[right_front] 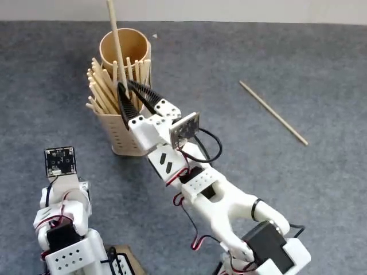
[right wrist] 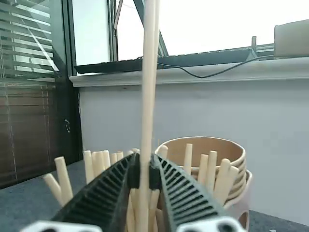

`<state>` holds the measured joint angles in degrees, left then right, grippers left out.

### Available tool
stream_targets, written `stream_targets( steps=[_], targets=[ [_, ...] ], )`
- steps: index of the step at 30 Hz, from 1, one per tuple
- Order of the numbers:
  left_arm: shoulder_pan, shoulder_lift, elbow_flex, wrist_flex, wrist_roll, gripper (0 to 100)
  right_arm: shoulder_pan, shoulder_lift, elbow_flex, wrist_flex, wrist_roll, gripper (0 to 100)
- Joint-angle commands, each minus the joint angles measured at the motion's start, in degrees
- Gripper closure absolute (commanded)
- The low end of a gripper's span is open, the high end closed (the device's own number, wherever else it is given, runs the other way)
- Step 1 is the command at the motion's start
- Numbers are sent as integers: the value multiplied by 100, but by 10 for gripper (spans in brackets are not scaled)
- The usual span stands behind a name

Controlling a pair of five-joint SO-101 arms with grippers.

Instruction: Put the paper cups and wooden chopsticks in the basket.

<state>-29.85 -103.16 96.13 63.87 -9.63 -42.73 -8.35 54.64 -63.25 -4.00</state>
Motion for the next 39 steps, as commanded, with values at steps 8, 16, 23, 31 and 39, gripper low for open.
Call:
stream_targets(
  steps=[8, 16, 23, 31, 39],
  targets=[
    [57, -4, 101, 26, -88, 838, 154, -462, -356, 752, 396, 612],
    [57, -4, 101, 26, -88, 838, 637, -3046, -470, 4321, 1319, 719],
    [57, -4, 101, 26, -88, 838, 2853, -5165, -453, 8804, 1371, 889],
    [48, 4, 101, 97, -88, 838, 5868, -4725, -110, 8400, 1697, 842],
    [48, -40, 101, 193, -88, 838, 5138, -945, -1974, 9209, 3138, 800]
  ],
)
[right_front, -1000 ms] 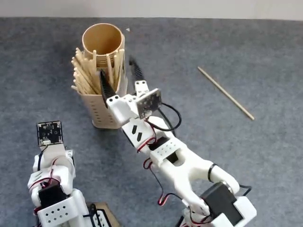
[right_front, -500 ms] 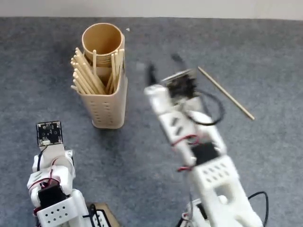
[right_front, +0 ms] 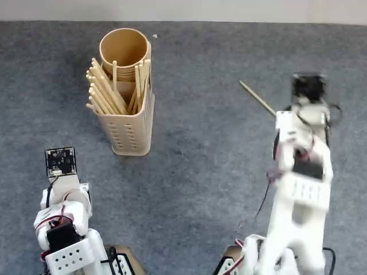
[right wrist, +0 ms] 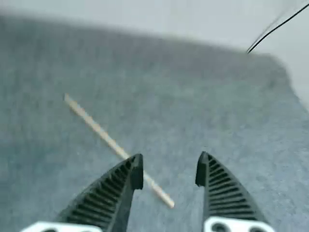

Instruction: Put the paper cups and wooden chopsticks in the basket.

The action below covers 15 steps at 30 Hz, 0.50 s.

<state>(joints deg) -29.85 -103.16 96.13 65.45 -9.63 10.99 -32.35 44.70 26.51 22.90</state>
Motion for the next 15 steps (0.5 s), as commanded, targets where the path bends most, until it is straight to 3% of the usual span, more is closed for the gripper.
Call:
stream_targets(
  steps=[1, 8, 15],
  targets=[
    [48, -40, 101, 35, -88, 838, -295, 1965, -1270, 268, 668, 800],
    [48, -40, 101, 35, -88, 837, -418, 4646, -3363, 549, 1424, 800],
    [48, -40, 101, 35, -88, 837, -277, 6220, -4646, 760, 1477, 800]
  ],
)
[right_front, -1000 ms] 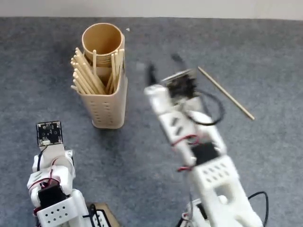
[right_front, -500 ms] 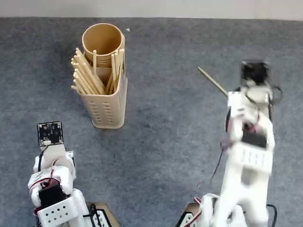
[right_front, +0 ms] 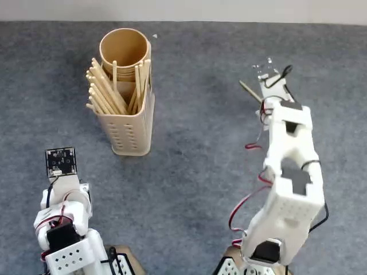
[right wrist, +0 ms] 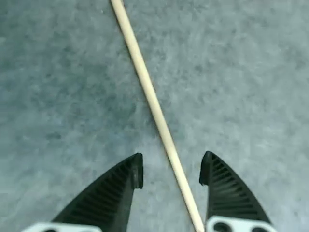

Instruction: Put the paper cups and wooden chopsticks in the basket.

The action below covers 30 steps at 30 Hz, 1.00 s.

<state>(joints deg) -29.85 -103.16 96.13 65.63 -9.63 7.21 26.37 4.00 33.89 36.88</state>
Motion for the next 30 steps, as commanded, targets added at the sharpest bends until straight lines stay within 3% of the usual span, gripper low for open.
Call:
stream_targets(
  steps=[1, 6, 10, 13, 18, 22, 23, 27, 30],
  targets=[
    [48, -31, 101, 18, -88, 837, 154, 567, -699, 13, 79, 803],
    [48, -31, 101, 18, -88, 837, 470, 1525, -1701, 31, 79, 817],
    [48, -31, 101, 18, -88, 837, 549, 1903, -2062, 31, 79, 998],
    [48, -31, 101, 18, -88, 837, 567, 1877, -1947, 171, 70, 981],
    [48, -31, 101, 18, -88, 837, 321, 1253, -1938, 1525, 35, 989],
    [57, -31, 101, 9, -88, 837, -31, -110, -1938, 2607, -35, 991],
    [57, -31, 101, 9, -88, 837, -136, -532, -1938, 2677, -308, 992],
    [57, -31, 101, 9, -88, 837, -497, -2053, -1938, 2563, -2664, 990],
    [57, -31, 101, 0, -88, 837, -910, -2993, -1886, 2246, -3358, 989]
  ],
)
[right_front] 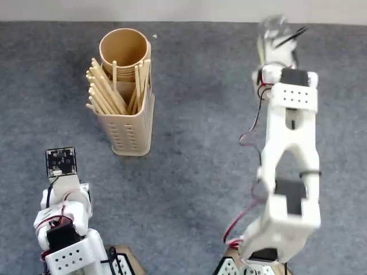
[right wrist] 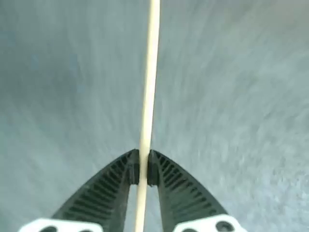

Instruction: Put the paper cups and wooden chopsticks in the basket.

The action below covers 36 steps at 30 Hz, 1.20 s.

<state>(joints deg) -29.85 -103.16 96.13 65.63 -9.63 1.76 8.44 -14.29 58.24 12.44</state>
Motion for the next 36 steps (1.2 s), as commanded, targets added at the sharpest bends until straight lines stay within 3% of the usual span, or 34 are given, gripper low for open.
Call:
stream_targets(
  steps=[1, 7, 12, 15, 19, 23, 26, 32, 34, 36],
  targets=[
    [57, -31, 101, 0, -88, 837, -576, -1473, -57, -224, -1178, 989],
    [57, -31, 101, 0, -88, 836, -1789, -2413, 207, -752, -2347, 993],
    [57, -31, 101, 0, -88, 836, -2035, -2897, 769, -2835, -3745, 993],
    [57, -31, 101, 0, -88, 836, -2273, -3020, 1622, -4374, -4132, 993],
    [57, -31, 101, 0, -88, 836, -3029, -3055, 3275, -6404, -3622, 993],
    [57, -31, 101, 0, -88, 836, -3837, -3037, 4901, -8031, -2374, 993],
    [57, -31, 101, 0, -88, 836, -4040, -2993, 5789, -9051, -1626, 993],
    [57, -31, 101, 9, -88, 836, -4066, -3020, 6818, -9543, -1108, 985],
    [57, -31, 101, 9, -88, 836, -4066, -3020, 6932, -9543, -1099, 927],
    [57, -31, 101, 0, -88, 836, -4066, -3055, 6976, -9516, -1099, 800]
  ],
)
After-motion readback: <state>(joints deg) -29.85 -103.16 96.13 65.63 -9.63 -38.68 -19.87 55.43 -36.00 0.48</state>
